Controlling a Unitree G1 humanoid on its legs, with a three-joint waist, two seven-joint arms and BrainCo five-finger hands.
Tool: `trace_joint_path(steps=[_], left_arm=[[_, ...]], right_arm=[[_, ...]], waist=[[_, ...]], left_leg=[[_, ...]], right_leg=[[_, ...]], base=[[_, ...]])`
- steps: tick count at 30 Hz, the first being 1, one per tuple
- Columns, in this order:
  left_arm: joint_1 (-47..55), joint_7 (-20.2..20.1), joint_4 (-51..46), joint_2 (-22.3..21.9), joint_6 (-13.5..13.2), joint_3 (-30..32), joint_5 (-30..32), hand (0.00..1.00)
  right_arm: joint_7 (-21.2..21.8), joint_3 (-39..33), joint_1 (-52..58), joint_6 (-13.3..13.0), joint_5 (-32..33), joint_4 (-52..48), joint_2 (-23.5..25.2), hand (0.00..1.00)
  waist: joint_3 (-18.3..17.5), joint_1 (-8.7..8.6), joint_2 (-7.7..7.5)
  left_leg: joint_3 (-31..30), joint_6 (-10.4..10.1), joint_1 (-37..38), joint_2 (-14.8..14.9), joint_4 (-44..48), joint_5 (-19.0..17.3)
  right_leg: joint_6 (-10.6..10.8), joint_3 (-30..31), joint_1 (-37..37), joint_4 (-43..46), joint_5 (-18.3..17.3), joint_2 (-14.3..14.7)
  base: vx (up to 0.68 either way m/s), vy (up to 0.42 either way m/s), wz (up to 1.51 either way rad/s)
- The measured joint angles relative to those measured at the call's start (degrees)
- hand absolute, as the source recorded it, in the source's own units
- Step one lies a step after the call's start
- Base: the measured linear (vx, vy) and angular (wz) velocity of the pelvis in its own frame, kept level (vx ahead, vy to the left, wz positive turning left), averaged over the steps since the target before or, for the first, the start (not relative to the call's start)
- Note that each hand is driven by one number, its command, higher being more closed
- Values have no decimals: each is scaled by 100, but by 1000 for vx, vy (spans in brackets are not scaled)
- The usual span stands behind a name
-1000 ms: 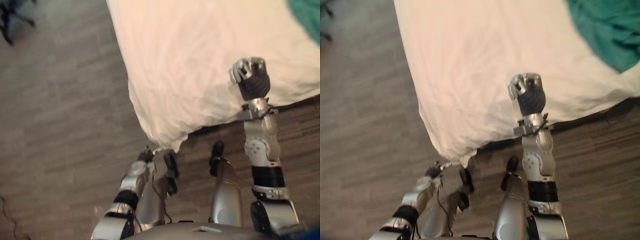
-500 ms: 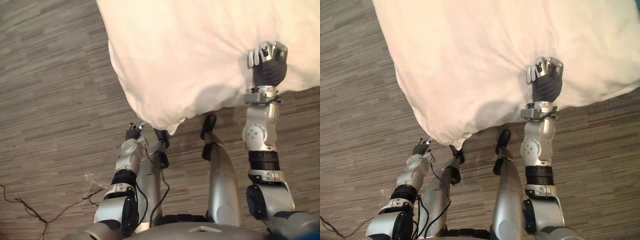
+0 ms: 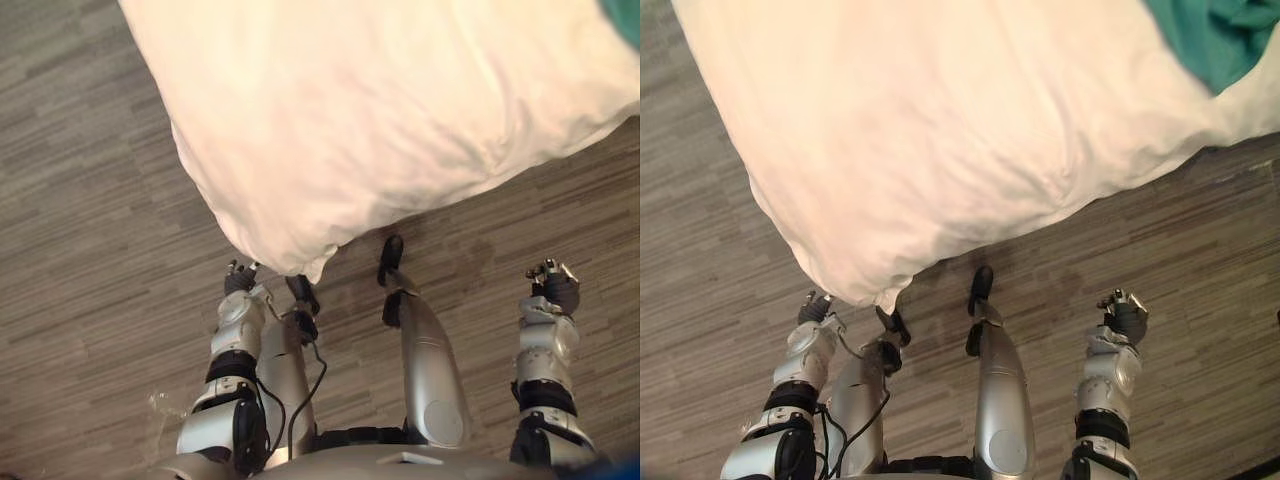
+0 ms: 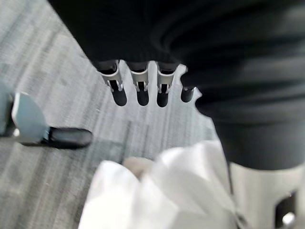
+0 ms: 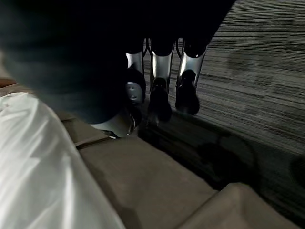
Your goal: Tidy the bed and pick cloth on bed and put in laundry
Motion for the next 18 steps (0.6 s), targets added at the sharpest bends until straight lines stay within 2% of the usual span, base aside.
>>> trace_joint_path(steps=[3, 7, 8, 10, 12, 15, 17, 18], left_arm=[[319, 16, 34, -95, -6, -43, 220, 0], [668, 202, 82, -141, -57, -441, 493, 0], [752, 261, 111, -162, -107, -501, 672, 0], [937, 273, 130, -161, -280, -482, 1013, 0], [1155, 261, 161, -149, -521, -472, 1276, 0], [1536, 213, 196, -151, -732, -490, 1345, 0], [1733, 145, 356, -200, -770, -495, 1345, 0], [1767, 117, 526, -249, -789, -507, 1361, 0]], right_arm=[[443, 295, 118, 164, -635, 238, 48, 0], [627, 573, 419, 334, -1096, 363, 188, 0], [683, 587, 571, 367, -1107, 410, 233, 0], [783, 609, 810, 417, -1277, 458, 301, 0], [810, 668, 985, 497, -1404, 459, 298, 0], [830, 735, 1098, 653, -1878, 579, 288, 0], [832, 670, 1334, 662, -2025, 702, 280, 0], [811, 553, 1547, 659, -2103, 819, 271, 0]], waist=[[-107, 19, 29], [-368, 18, 160], [-487, -2, 219], [-678, 46, 212], [-832, 135, 213], [-1030, 179, 164], [-1304, 149, 246], [-1437, 127, 322]], left_leg=[[9, -18, 294, -94, -249, 65], [86, -10, 680, -116, -550, 103], [291, 2, 849, -13, -558, 123], [405, -60, 1140, 21, -495, 91], [526, -30, 1310, 65, -77, -151], [519, 199, 1410, 127, 789, -342], [280, 102, 1487, 154, 1058, -423], [202, -30, 1691, 130, 1001, -538]], right_leg=[[-28, -45, 190, 39, -124, -57], [2, -271, 565, 18, -264, -143], [14, -382, 746, 30, -346, -161], [85, -412, 972, 150, -478, -183], [182, -197, 1037, 452, -656, -198], [215, 373, 1131, 569, -792, -203], [230, 591, 1222, 515, -793, -176], [304, 668, 1372, 427, -747, -134]], base=[[37, -27, 5], [81, -8, 24], [126, 2, 31], [123, 24, 2], [86, 58, -37], [62, 73, -78], [57, 101, -77], [70, 169, -42]])
